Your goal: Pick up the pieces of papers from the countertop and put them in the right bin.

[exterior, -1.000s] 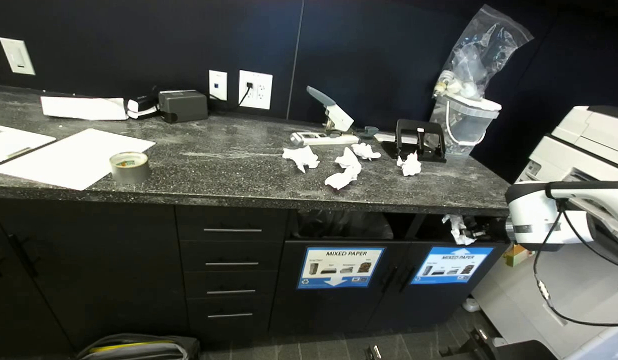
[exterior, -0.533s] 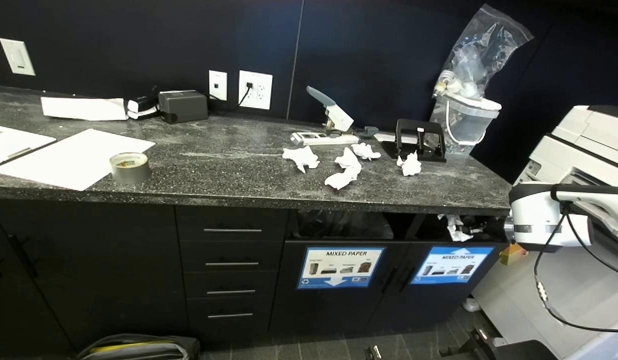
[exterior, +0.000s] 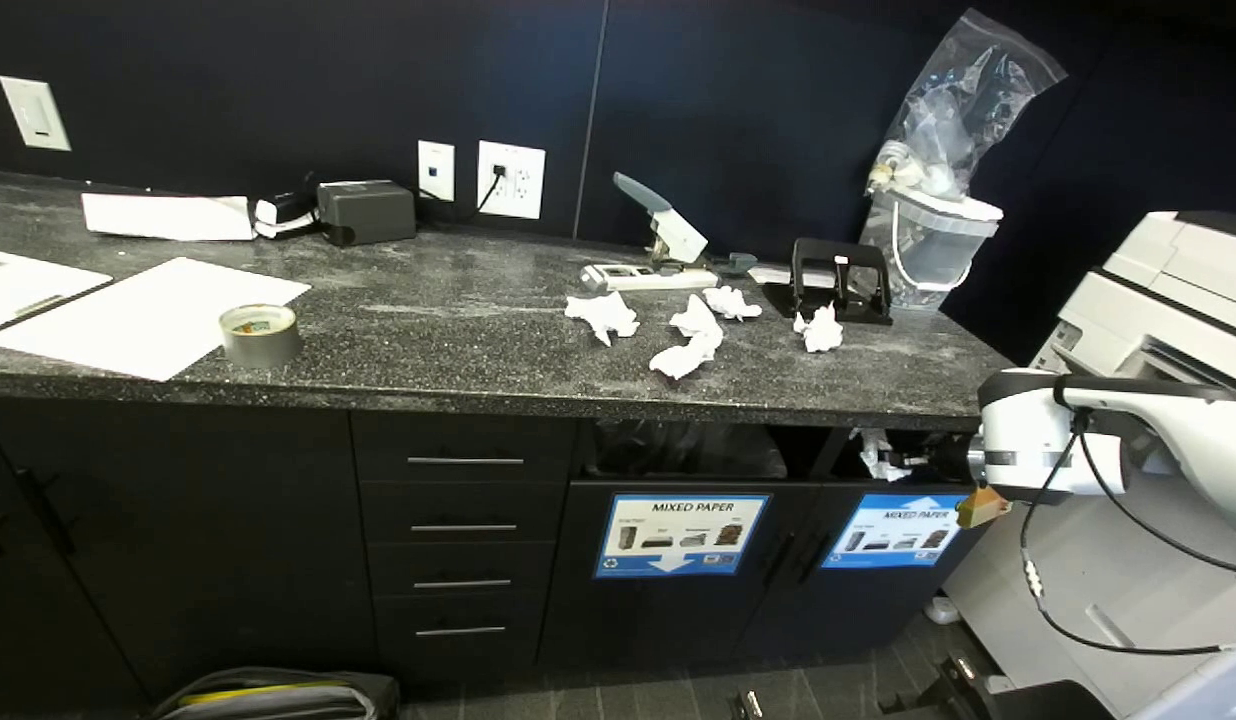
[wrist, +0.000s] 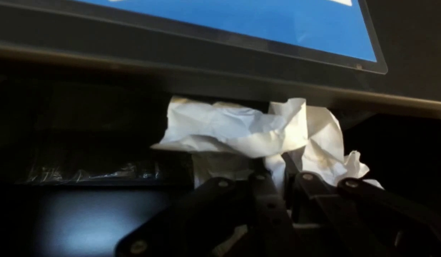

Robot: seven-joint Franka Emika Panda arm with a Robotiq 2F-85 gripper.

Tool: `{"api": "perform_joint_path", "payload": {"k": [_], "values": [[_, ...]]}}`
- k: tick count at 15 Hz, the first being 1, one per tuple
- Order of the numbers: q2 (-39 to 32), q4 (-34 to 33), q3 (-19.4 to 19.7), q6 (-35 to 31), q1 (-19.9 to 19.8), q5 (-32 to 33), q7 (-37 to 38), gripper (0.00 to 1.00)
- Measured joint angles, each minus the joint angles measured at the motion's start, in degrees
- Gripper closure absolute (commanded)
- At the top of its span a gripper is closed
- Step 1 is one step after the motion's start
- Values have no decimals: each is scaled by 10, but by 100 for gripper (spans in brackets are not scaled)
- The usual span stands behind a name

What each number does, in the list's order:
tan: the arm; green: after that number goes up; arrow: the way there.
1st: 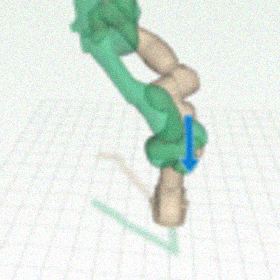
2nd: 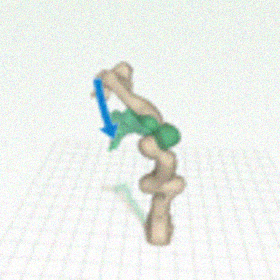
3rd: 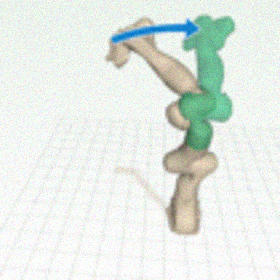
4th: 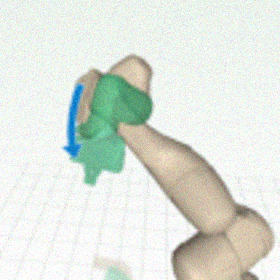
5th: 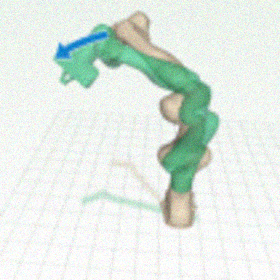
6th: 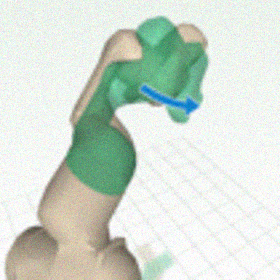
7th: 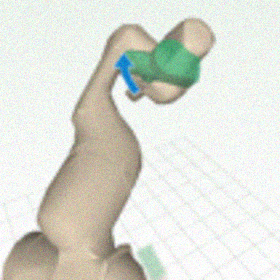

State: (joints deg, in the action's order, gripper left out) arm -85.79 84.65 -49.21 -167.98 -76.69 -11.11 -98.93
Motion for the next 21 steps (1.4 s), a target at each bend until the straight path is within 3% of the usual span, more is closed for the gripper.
{"api": "perform_joint_path", "payload": {"k": [1, 3, 11, 16, 19, 21], "values": [[-2, -3, 0, -1, 4, -24, -14, 64], [2, -5, 0, -3, 10, -69, -39, 61], [6, -7, -12, -49, 13, -148, -122, 2], [31, 18, 7, -154, 36, -148, -125, 0], [105, 70, 60, -229, 73, -188, -98, 0], [168, 110, 111, -253, 109, -247, -86, 0]]}}
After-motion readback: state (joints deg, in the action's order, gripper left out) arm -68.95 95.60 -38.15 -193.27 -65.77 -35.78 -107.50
